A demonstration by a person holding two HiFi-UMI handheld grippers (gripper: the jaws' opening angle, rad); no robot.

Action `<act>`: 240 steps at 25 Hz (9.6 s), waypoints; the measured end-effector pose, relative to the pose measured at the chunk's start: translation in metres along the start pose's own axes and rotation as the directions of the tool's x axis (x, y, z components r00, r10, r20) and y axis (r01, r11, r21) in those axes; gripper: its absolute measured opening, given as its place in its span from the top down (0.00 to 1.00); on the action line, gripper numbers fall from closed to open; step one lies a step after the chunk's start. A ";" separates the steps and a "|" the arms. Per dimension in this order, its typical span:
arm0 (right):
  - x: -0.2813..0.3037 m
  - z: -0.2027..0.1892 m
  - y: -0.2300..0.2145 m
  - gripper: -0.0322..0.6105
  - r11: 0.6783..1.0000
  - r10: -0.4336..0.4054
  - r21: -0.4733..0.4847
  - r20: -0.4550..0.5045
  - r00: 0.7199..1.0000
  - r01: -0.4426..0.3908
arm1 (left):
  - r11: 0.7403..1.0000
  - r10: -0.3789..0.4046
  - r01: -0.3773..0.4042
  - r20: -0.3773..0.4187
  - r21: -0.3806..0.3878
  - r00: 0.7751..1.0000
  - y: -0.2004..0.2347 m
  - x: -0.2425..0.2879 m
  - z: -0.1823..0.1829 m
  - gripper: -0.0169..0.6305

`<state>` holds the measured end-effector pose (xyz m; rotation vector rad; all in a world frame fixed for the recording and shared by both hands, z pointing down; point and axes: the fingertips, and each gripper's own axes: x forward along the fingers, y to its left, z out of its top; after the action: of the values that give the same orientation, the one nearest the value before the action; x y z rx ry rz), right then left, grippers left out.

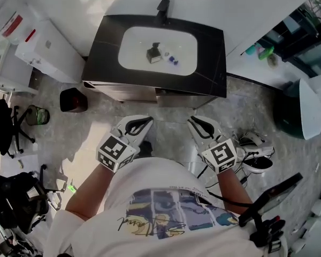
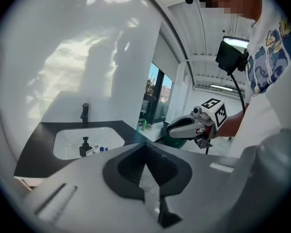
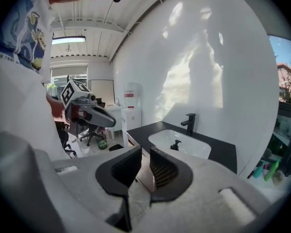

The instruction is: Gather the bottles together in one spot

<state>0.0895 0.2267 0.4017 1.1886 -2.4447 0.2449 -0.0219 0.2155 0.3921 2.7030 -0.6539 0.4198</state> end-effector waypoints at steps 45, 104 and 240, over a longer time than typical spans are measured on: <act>0.434 -0.061 -0.218 0.45 0.980 0.178 0.126 -0.245 0.953 -0.151 | 0.929 0.349 -0.344 0.007 -0.136 0.937 0.204 0.042 0.108 0.93; 0.357 0.049 -0.357 0.56 0.957 -0.142 0.236 -0.119 0.983 0.167 | 0.974 0.214 -0.208 0.068 -0.087 0.974 0.223 0.085 0.131 0.93; 0.365 -0.093 -0.334 0.90 0.909 -0.407 -0.280 -0.444 0.798 0.307 | 0.977 0.088 -0.084 0.013 -0.196 0.996 0.221 0.081 0.097 0.93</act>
<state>0.1753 -0.2103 0.6367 1.2853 -1.7183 0.1649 -0.0398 -0.0387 0.3872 2.5033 -0.7783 0.3297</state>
